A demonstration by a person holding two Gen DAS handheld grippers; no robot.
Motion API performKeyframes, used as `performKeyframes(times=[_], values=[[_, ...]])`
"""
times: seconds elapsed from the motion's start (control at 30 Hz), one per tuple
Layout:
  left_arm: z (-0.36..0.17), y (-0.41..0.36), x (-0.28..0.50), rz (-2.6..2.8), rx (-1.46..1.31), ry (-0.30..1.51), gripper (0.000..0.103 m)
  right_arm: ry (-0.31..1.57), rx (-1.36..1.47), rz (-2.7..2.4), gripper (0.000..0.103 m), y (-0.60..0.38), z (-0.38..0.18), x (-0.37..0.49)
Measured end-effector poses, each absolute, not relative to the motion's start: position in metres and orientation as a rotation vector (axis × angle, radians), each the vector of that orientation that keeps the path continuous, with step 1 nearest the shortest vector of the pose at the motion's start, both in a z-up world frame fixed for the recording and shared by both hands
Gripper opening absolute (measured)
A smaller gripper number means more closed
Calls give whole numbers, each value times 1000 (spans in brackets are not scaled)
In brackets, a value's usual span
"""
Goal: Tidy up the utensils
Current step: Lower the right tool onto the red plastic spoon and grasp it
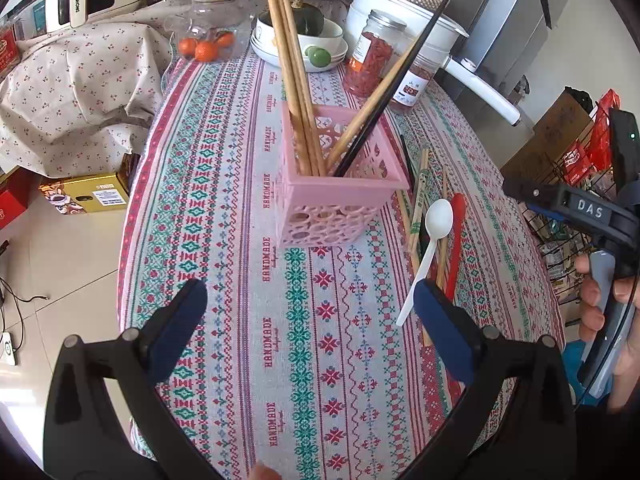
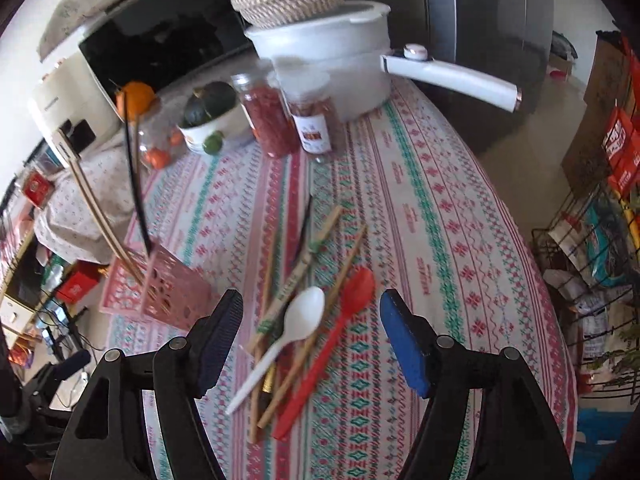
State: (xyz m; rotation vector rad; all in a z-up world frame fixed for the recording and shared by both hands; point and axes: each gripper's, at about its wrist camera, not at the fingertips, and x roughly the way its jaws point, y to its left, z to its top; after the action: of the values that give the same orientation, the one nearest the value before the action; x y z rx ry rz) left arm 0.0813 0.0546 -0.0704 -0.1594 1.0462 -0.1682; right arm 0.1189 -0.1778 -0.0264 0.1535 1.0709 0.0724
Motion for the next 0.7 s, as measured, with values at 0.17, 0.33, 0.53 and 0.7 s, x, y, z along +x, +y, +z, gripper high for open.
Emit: performKeyframes(times=[0.17,0.33,0.53,0.7], values=[[-71,48,82,-165,-144,1043,103,1194,158,17,74,-193,-61,123],[-75,44,84,-180,-123,1050,103,1270,207,-27,73,-203,-86,132],[-77,40,84,-198,-101,1047,103,1359,271,-24,70,-204,-112,146],[-76,34,84,-210,-54,1030,103,1385,218,-40,51,-192,-119,152]])
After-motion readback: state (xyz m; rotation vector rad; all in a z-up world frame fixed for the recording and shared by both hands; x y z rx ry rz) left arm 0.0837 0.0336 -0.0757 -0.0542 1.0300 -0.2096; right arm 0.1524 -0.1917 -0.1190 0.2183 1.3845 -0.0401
